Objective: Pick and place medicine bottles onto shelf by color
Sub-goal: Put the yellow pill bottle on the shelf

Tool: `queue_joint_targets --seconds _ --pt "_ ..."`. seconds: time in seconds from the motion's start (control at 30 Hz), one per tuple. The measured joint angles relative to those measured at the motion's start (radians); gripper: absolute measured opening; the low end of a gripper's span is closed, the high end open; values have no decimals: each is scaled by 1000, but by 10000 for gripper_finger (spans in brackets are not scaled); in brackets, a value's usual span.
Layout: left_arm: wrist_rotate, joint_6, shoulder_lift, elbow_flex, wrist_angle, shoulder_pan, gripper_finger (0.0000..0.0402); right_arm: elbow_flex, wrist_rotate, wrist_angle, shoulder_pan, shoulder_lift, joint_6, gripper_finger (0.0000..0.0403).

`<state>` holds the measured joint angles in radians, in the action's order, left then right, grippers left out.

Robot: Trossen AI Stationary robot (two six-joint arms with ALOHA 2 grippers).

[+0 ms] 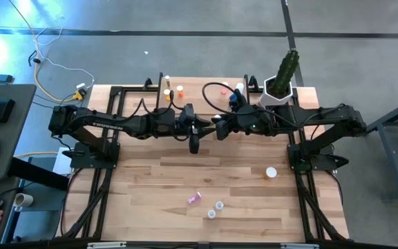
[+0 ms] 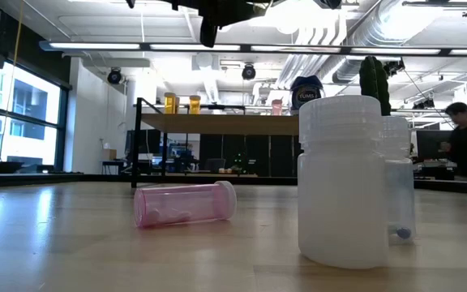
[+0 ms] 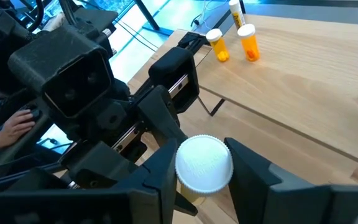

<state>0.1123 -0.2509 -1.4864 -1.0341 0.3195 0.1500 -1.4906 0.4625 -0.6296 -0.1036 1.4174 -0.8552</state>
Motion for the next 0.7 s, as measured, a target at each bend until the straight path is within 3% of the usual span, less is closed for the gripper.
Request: queue_joint_targets --seconds 0.27,0.7 --pt "-13 7 0 0 -2 0 109 0 -1 -5 -1 0 0 102" --pt "-30 44 9 0 -123 0 233 0 1 -17 -1 -2 0 101"
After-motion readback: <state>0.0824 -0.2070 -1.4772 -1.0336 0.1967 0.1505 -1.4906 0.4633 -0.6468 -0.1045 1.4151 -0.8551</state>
